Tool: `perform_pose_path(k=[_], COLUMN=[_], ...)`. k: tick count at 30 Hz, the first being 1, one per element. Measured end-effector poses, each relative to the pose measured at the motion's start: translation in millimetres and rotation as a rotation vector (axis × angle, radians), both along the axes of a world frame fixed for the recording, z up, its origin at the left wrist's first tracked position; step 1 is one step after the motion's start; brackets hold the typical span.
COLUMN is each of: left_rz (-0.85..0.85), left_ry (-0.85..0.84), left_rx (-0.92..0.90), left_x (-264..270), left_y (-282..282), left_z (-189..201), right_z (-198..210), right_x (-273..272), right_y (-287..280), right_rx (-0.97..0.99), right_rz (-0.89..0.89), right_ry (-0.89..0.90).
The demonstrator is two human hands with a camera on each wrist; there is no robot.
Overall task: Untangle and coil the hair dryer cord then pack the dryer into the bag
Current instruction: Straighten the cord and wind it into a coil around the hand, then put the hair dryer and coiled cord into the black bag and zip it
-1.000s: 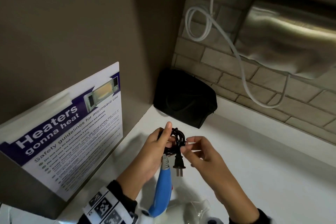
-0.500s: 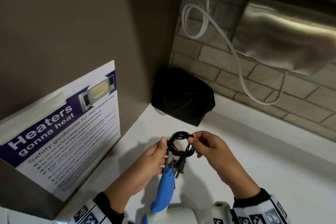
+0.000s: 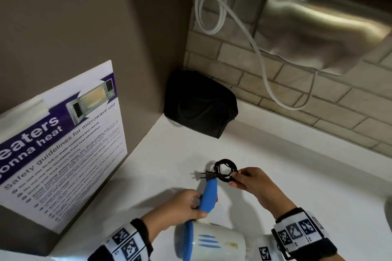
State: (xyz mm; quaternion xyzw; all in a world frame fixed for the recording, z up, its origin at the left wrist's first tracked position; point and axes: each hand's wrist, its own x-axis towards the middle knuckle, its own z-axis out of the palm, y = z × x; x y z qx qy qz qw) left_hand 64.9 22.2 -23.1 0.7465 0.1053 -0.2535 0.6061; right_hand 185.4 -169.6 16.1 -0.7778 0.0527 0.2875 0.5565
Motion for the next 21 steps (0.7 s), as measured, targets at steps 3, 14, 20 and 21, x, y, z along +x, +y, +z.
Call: perform_pose_path(k=[3, 14, 20, 21], left_rz=[-0.004, 0.011, -0.005, -0.006], left_ry=[0.036, 0.05, 0.053, 0.051], left_rx=[-0.015, 0.021, -0.021, -0.033], left_x=[6, 9, 6, 5], left_y=[-14, -26, -19, -17], left_z=[-5, -18, -18, -17], right_z=[-7, -16, -15, -14], right_x=[3, 11, 7, 6], right_y=[-11, -28, -24, -24], right_rx=[-0.055, -0.226, -0.377, -0.394], right_rz=[0.007, 0.061, 0.133, 0.153], right_ry=[0.027, 0.079, 0.02, 0.01])
